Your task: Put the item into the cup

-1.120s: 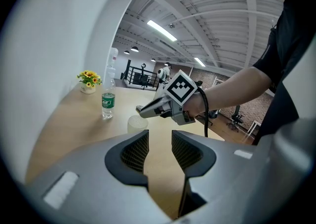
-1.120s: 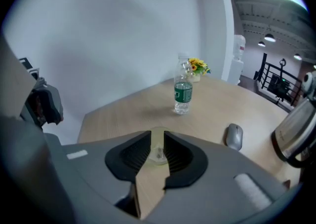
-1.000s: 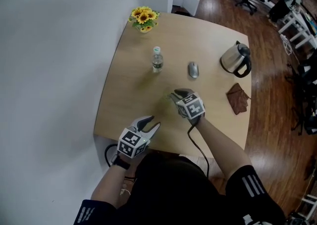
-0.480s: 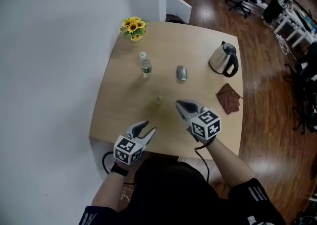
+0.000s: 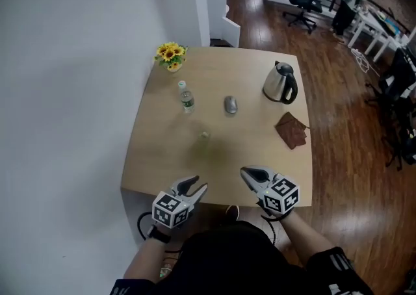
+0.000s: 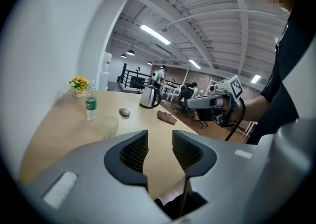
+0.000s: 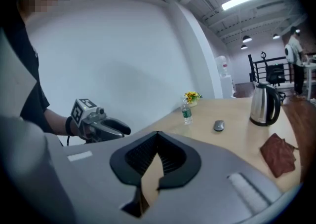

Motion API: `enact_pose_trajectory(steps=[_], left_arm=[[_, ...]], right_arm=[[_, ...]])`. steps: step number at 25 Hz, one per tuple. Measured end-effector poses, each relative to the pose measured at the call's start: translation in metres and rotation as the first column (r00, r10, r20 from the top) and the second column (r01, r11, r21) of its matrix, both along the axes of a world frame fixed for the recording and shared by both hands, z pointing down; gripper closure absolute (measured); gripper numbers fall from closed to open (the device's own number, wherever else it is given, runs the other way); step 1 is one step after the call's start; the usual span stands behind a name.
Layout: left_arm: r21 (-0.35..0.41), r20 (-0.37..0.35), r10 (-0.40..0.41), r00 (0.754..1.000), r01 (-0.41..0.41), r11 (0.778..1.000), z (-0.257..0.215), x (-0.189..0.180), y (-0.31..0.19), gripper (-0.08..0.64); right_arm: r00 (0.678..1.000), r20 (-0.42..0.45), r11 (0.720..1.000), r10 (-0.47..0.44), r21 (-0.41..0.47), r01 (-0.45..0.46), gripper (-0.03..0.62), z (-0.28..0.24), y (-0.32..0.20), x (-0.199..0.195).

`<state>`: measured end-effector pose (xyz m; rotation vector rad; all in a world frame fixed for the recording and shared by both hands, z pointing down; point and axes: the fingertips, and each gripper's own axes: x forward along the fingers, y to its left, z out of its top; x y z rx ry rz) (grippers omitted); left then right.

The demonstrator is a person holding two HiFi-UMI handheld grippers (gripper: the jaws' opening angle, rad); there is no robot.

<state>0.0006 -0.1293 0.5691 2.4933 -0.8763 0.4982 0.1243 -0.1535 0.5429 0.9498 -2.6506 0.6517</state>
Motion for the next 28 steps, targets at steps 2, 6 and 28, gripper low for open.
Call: enact_pose_trajectory(steps=[2, 6, 28], left_arm=[[0.028, 0.033, 0.056, 0.998, -0.057, 0.998, 0.000, 0.001, 0.017, 0.407], [0.035, 0.049, 0.123, 0.991, -0.125, 0.992, -0.002, -0.008, 0.067, 0.392], [0.159, 0.011, 0.172, 0.985, -0.172, 0.972, -0.026, -0.051, 0.240, 0.360]], right_arm=[[1.000, -0.010, 1.000, -0.002, 0.024, 0.002, 0.584, -0.005, 0.023, -0.005], [0.999, 0.007, 0.998, 0.048, 0.050, -0.049, 0.584, -0.018, 0.071, -0.018], [0.983, 0.033, 0.981, 0.179, 0.077, -0.181, 0.584, -0.041, 0.283, -0.039]])
